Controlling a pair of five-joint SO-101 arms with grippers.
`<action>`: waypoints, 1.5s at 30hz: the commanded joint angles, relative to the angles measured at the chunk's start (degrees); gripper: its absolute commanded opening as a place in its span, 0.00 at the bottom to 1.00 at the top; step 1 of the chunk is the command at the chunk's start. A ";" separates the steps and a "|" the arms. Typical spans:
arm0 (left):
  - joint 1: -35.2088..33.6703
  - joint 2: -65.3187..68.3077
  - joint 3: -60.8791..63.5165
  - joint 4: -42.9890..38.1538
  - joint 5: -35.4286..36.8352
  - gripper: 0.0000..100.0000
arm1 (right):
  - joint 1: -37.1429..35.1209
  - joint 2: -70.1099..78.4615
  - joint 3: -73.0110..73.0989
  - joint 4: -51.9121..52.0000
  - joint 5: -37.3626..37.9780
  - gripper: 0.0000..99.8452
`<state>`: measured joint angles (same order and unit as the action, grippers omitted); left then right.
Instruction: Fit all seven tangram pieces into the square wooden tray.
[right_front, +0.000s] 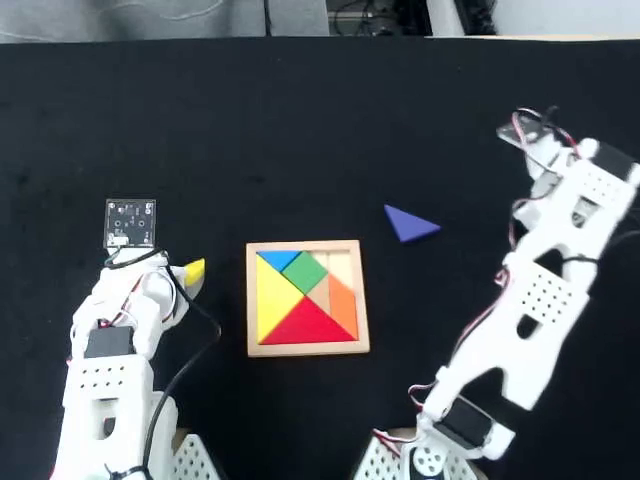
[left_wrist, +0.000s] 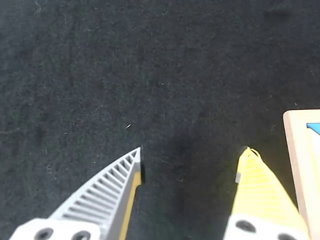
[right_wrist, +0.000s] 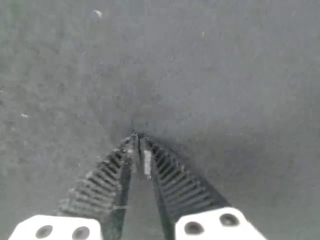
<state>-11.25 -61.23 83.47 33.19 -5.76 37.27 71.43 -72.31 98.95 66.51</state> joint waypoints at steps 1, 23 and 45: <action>-0.04 -0.97 -0.75 -1.05 0.44 0.30 | 5.45 -4.62 2.15 2.29 -2.37 0.01; -0.57 -0.97 -0.48 -0.79 0.44 0.30 | -29.89 -74.42 83.56 -11.52 -29.10 0.01; -0.13 -0.97 -0.22 -0.88 0.18 0.30 | -26.29 -40.66 55.87 -11.34 -33.23 0.01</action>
<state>-11.25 -61.23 83.47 33.19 -5.76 10.02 30.99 -12.97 87.25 33.19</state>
